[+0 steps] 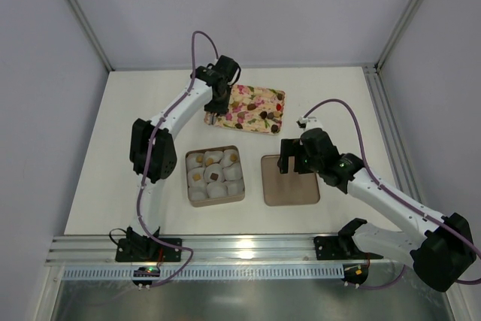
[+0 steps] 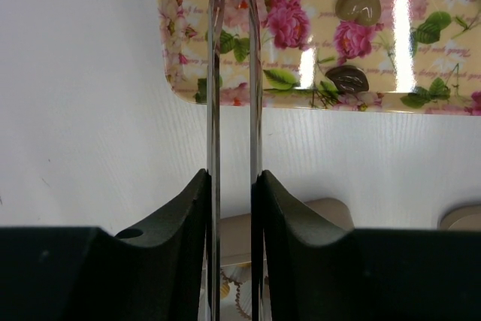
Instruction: Pack the chocolate
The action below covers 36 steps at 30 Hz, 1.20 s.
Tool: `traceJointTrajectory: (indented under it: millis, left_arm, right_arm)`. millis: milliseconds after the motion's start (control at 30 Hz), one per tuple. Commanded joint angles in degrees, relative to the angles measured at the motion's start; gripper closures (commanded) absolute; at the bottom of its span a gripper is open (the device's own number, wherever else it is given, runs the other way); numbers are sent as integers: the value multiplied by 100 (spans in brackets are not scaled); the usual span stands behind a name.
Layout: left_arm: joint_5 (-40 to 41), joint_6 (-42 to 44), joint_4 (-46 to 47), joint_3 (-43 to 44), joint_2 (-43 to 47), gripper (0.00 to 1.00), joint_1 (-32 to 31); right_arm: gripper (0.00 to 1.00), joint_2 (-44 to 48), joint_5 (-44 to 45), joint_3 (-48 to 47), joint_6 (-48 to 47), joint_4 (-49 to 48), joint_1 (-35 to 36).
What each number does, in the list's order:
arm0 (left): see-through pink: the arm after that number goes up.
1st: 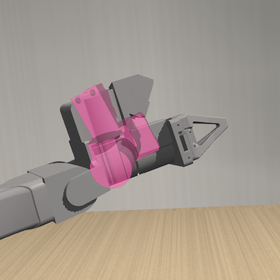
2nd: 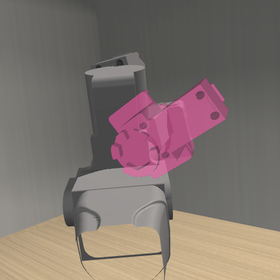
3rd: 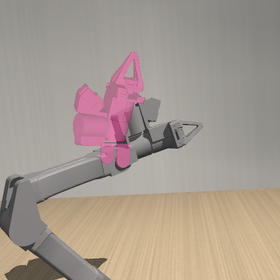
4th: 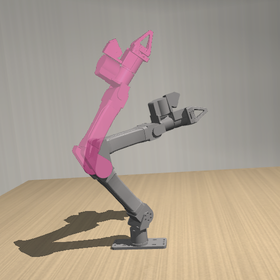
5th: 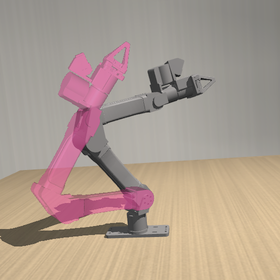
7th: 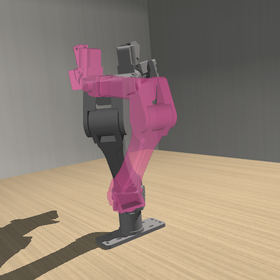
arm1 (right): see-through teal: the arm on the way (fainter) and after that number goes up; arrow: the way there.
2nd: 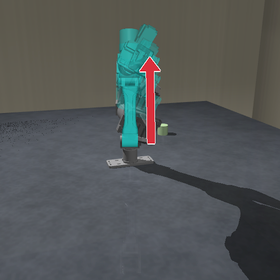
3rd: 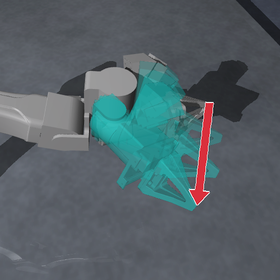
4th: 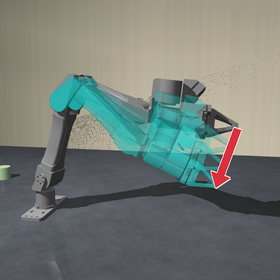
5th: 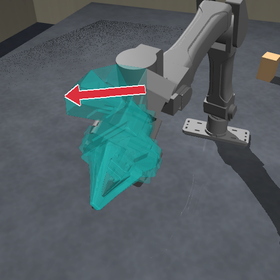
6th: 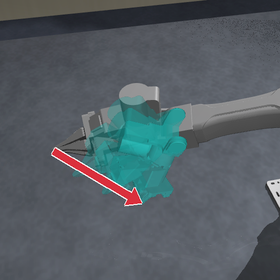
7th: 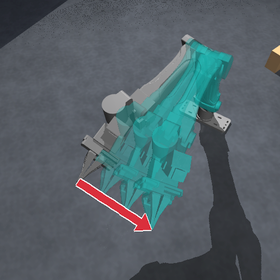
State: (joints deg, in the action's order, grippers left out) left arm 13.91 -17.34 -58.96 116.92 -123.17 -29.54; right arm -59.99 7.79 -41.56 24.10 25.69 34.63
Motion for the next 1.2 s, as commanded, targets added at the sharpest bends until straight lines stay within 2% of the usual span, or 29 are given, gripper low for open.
traceJointTrajectory:
  millis: [0, 333, 833, 1167]
  left_arm:
    - [-64, 99, 43, 287, 4, 74, 27]
    - [-275, 3, -212, 322, 496, 75, 27]
    - [-521, -76, -213, -345, 1252, 76, 18]
    - [-925, -129, -133, -1539, 2455, 76, -113]
  right_arm:
    - [0, 92, 47, -10, -54, -82, -18]
    - [0, -13, 38, -10, -46, -178, -27]
    - [0, -127, 12, -10, -2, -275, -35]
    - [0, -294, 12, -10, 25, -381, -44]
